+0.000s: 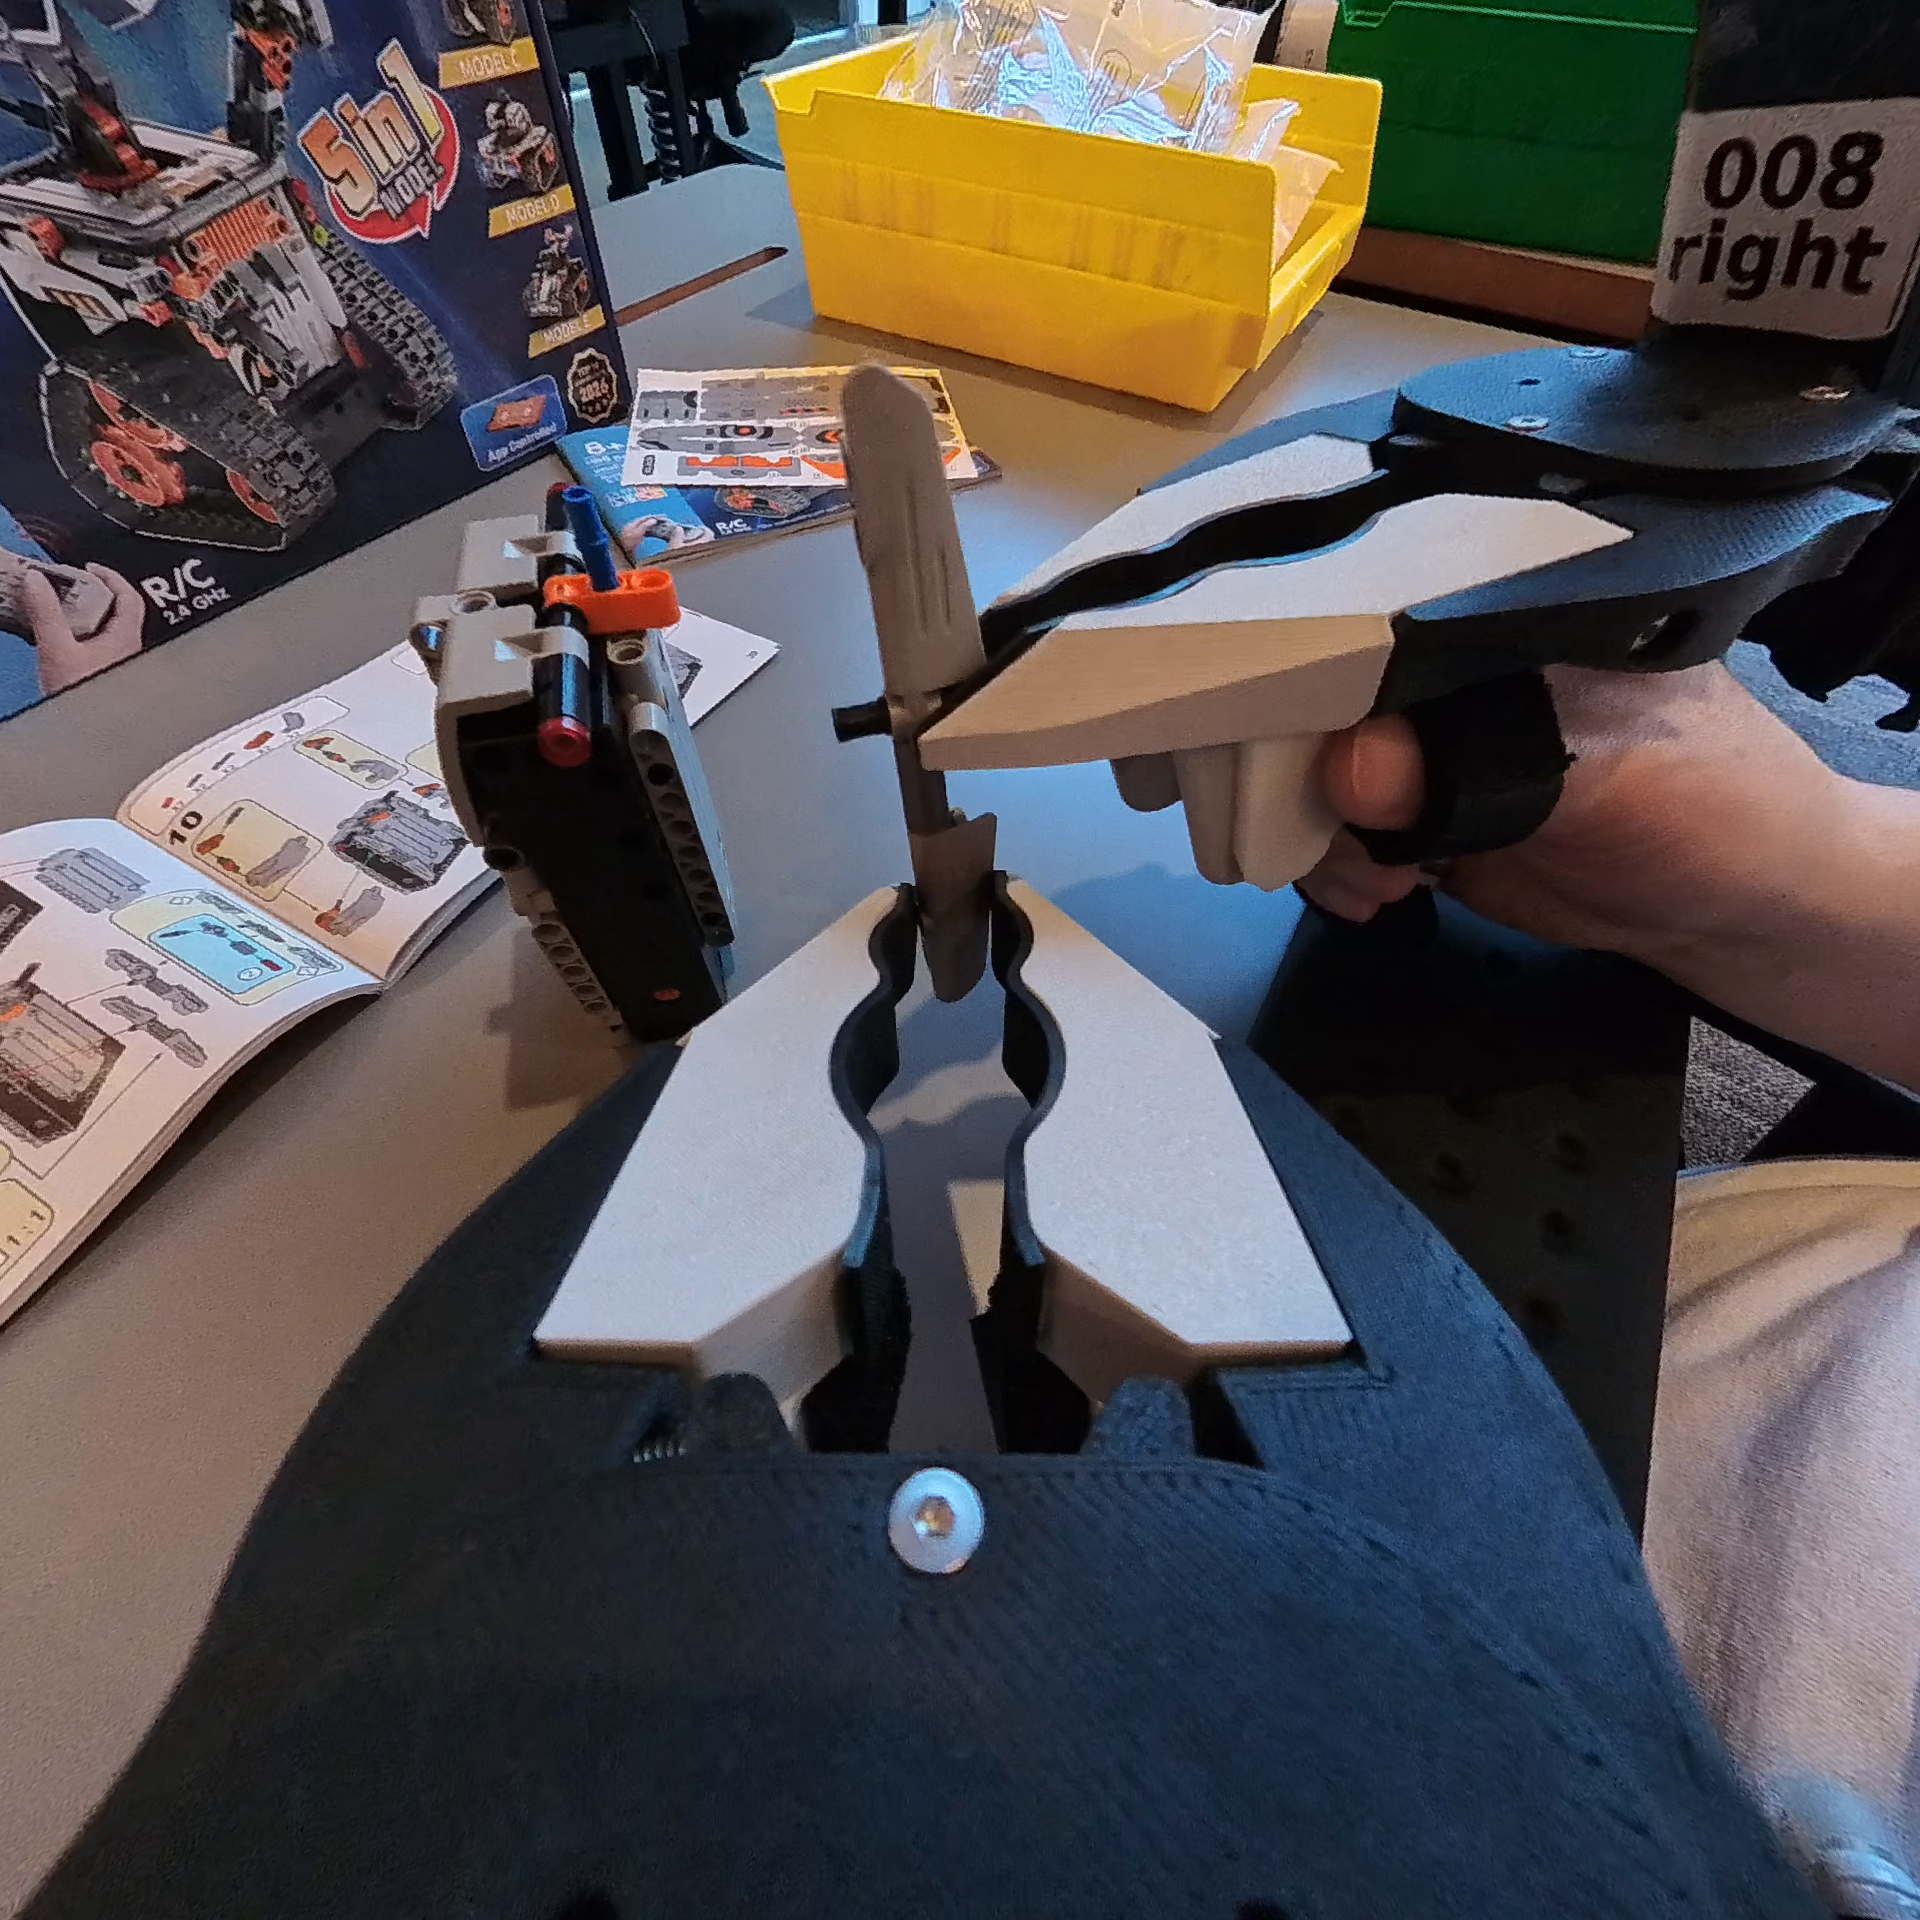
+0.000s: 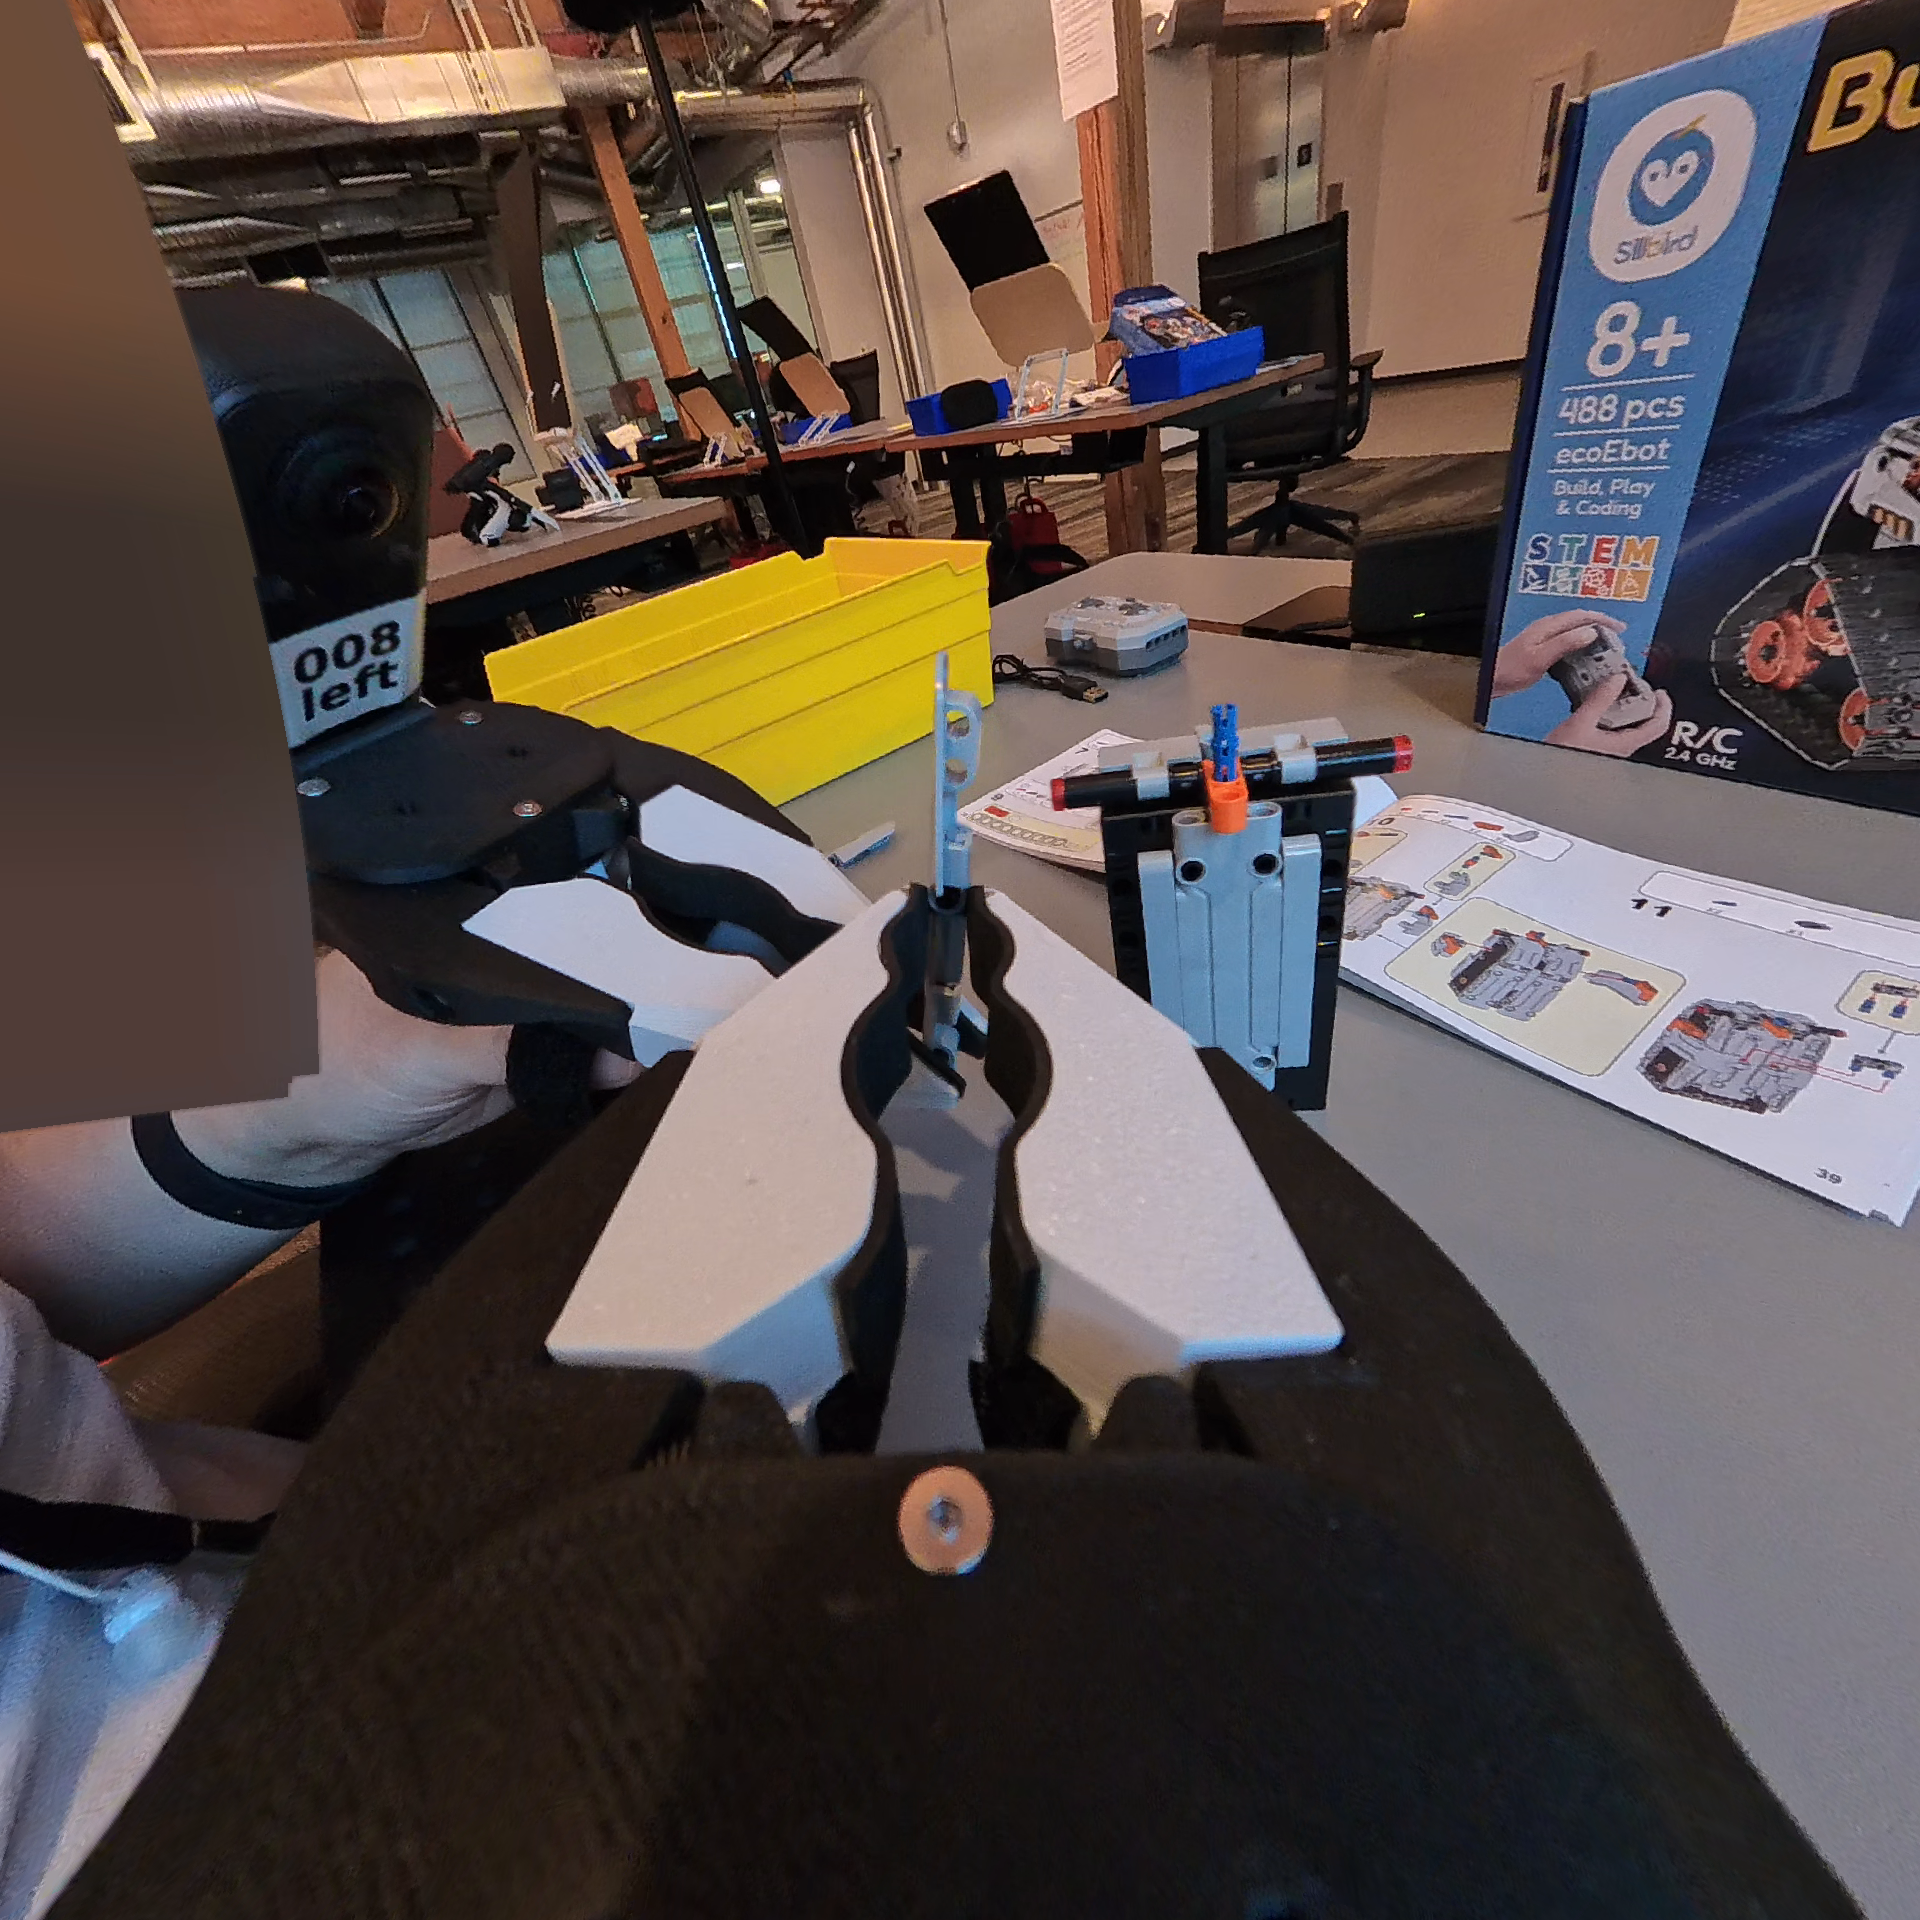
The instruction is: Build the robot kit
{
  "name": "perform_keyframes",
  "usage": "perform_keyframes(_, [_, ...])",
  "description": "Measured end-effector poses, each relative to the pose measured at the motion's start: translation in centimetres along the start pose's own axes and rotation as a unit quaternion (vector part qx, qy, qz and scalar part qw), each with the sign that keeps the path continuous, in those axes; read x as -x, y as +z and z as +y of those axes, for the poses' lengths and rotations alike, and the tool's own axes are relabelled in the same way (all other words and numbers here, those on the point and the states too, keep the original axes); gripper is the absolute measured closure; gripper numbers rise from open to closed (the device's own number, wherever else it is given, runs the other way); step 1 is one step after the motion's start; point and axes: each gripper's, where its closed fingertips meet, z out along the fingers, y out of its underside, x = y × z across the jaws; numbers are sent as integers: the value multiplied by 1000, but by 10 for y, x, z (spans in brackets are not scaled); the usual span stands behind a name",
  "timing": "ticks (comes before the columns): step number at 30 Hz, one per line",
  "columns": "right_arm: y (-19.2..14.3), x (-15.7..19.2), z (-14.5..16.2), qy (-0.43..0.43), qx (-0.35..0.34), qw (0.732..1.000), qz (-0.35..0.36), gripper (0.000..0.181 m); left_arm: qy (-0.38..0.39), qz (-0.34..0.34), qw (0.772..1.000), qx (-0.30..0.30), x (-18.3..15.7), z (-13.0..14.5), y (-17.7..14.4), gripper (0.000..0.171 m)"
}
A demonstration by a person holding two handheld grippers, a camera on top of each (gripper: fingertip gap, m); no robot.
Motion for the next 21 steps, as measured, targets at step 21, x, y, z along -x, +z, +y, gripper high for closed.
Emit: perform_keyframes(21, [-6, -29, 0, -69, -24, 995, 73, 177, 10, -56, 997, -58, 65, -24, -43, 143])
